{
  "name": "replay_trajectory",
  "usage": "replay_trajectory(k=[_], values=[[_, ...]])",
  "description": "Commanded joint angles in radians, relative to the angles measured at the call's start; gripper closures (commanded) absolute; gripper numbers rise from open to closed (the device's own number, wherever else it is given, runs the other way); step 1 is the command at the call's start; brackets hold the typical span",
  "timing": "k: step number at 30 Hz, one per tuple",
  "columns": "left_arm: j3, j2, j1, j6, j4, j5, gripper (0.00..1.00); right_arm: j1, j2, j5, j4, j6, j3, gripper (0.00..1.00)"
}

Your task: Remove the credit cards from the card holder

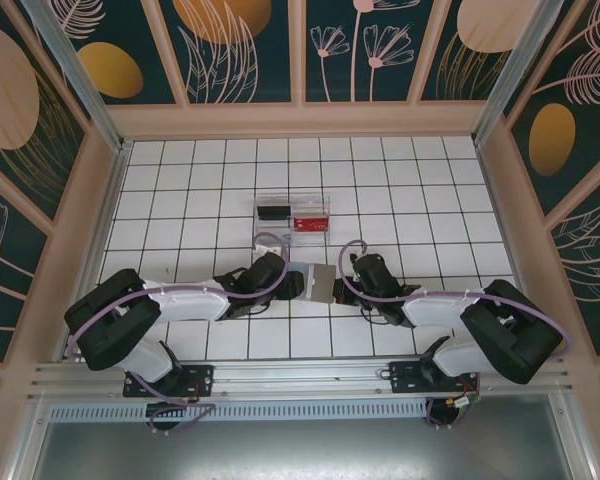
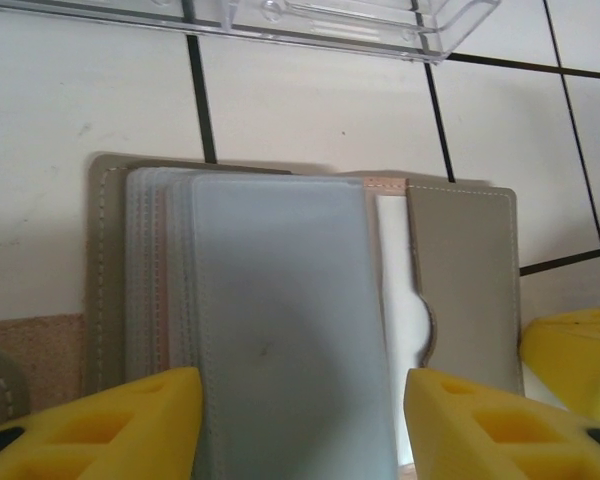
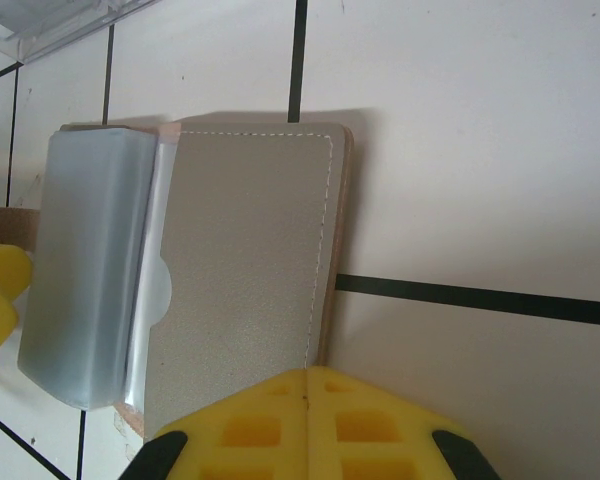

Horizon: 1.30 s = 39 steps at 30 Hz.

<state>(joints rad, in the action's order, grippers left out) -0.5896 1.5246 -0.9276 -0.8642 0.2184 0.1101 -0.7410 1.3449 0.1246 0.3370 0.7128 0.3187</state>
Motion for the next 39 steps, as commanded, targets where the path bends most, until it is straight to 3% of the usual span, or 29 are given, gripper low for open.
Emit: replay_trajectory(k=[1,18,30,39], values=[[-0.007,0.021,0.004,0.022,0.041,-0.044,0.44,0.005,0.007,0.009,0.023,-0.001,0.017,1.0],[-0.001,-0.065,0.004,0.047,0.076,-0.102,0.38,0.005,0.013,0.009,0.019,-0.003,0.024,1.0],[-0.031,-0.005,-0.001,0.042,0.158,-0.205,0.41,0.006,-0.006,-0.001,-0.002,-0.006,0.029,1.0],[-0.022,-0.066,-0.004,0.048,0.116,-0.156,0.41,0.017,-0.022,-0.005,-0.016,-0.009,0.029,1.0]])
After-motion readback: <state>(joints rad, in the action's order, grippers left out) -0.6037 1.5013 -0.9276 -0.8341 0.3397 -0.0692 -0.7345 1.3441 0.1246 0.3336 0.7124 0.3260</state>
